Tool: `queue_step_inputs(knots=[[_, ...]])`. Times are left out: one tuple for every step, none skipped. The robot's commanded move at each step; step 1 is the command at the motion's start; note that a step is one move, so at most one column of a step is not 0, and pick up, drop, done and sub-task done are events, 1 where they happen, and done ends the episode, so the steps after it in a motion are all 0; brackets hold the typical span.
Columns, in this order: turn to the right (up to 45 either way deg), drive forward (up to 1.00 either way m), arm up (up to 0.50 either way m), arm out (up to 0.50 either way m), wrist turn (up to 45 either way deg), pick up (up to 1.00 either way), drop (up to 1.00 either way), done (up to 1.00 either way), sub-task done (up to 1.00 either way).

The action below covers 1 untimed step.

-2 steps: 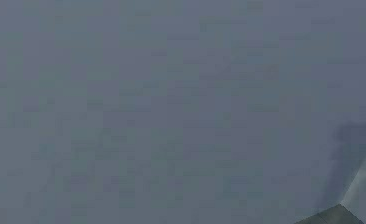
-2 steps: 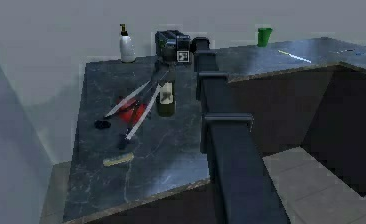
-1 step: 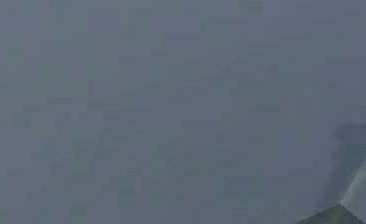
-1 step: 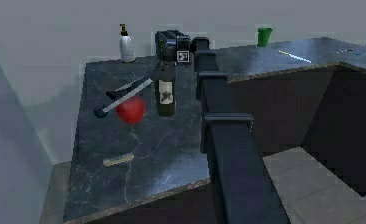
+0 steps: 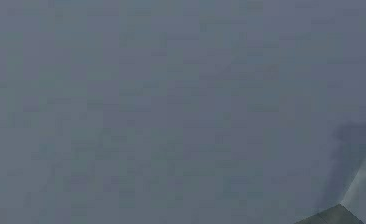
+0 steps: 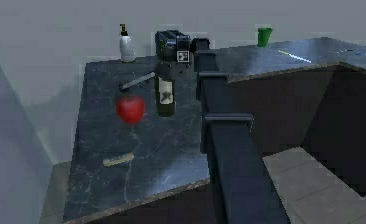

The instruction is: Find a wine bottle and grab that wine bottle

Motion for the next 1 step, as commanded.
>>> queue_step_inputs(knots=[[0.0,0.0,0.0,0.0,30.0,0.0,0.0,0.0,0.0]])
